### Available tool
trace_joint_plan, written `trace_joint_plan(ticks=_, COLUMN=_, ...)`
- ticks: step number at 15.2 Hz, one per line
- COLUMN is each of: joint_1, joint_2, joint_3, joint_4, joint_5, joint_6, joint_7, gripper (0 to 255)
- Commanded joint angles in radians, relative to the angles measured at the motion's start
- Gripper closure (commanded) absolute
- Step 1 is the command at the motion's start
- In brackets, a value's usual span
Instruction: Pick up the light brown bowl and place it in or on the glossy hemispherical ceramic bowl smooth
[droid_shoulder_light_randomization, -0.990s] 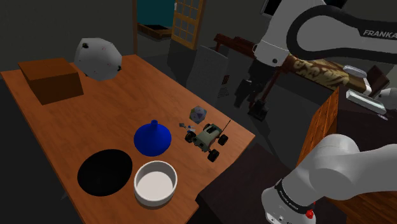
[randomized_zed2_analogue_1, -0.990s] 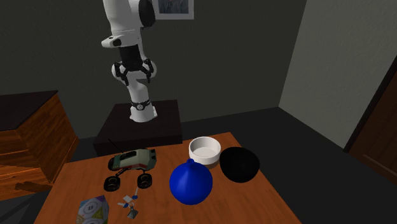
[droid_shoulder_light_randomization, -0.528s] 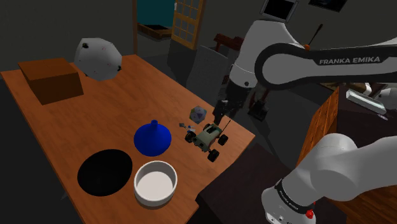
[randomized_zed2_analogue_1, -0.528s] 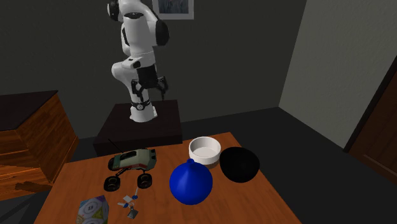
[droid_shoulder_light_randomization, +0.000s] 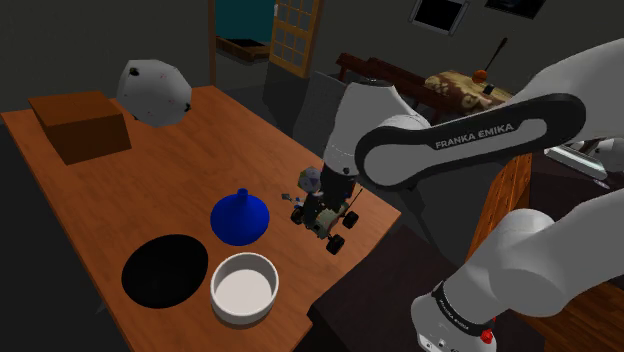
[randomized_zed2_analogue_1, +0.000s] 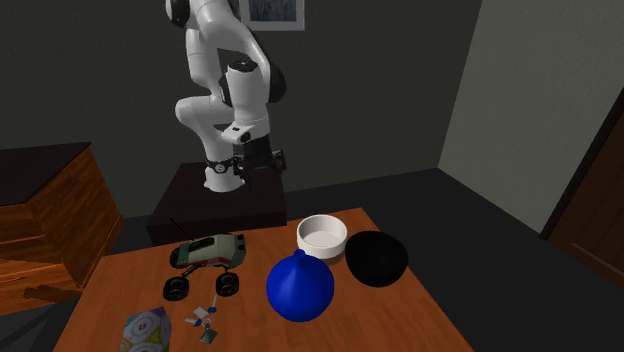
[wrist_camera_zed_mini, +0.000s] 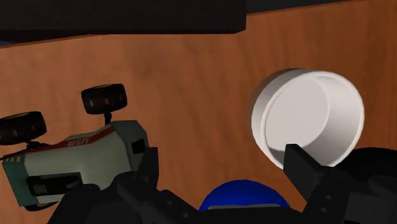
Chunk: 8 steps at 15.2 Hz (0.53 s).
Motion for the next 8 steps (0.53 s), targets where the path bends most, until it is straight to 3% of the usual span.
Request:
trace_joint_plan(ticks=1, joint_1=-0.001, joint_2=0.093, joint_3=0.033, joint_4=0.014, joint_5=-0.012, joint_6=0.076, joint_7=0.034, gripper=0)
trace_joint_plan(ticks=5, joint_1=-0.003, joint_2=0.264, joint_3=0.088, joint_4=0.053, joint_5=-0.073, joint_6=0.198, joint_7=0.125, gripper=0)
trace_joint_plan(ticks=8, joint_1=0.003, joint_2=0.401, joint_3=0.110, joint_4=0.096, joint_5=-0.158, joint_6=0.276, joint_7=0.216, gripper=0)
